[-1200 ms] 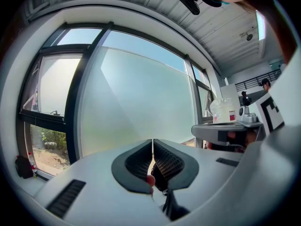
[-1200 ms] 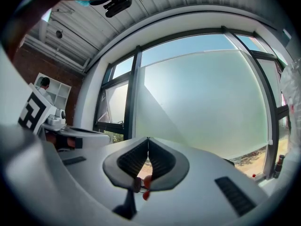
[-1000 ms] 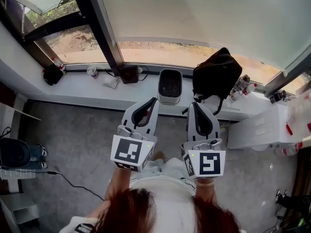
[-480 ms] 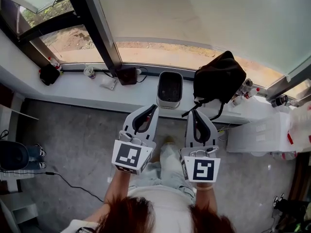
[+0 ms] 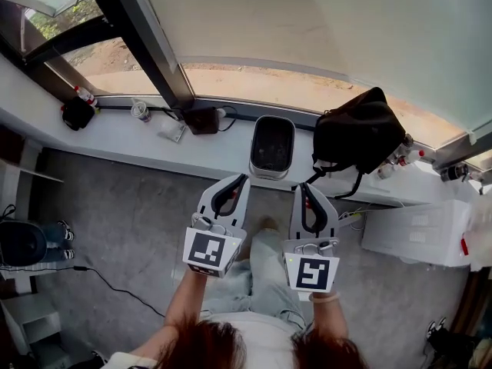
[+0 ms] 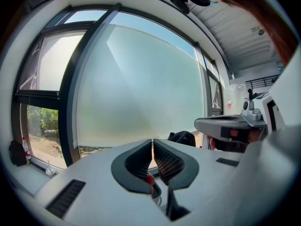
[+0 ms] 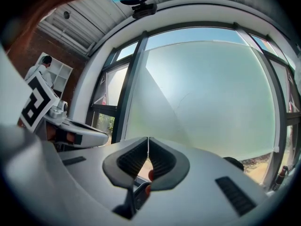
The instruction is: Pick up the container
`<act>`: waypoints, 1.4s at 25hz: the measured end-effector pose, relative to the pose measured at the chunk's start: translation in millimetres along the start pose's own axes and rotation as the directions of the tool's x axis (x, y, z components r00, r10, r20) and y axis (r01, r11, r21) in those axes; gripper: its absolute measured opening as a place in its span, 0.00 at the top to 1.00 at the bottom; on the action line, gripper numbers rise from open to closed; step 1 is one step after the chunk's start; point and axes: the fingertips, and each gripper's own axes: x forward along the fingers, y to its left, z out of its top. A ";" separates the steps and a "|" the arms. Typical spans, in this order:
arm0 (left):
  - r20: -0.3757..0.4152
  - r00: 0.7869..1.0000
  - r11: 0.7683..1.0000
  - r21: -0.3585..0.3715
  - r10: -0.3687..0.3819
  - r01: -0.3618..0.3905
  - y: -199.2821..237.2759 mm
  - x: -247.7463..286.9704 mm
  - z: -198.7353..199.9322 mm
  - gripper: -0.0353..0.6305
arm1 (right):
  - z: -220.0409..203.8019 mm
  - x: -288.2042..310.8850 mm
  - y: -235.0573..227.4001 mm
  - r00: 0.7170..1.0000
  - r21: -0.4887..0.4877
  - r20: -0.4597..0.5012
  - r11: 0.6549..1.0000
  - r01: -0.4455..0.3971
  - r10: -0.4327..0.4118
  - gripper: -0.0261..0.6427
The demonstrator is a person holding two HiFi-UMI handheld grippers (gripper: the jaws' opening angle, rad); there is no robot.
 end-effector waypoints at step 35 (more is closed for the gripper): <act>-0.156 0.988 0.997 -0.078 -0.009 -0.004 34.5 108.6 -253.5 0.92 | -299.5 75.7 -4.7 0.959 0.083 -0.271 0.995 -0.060 0.080 0.92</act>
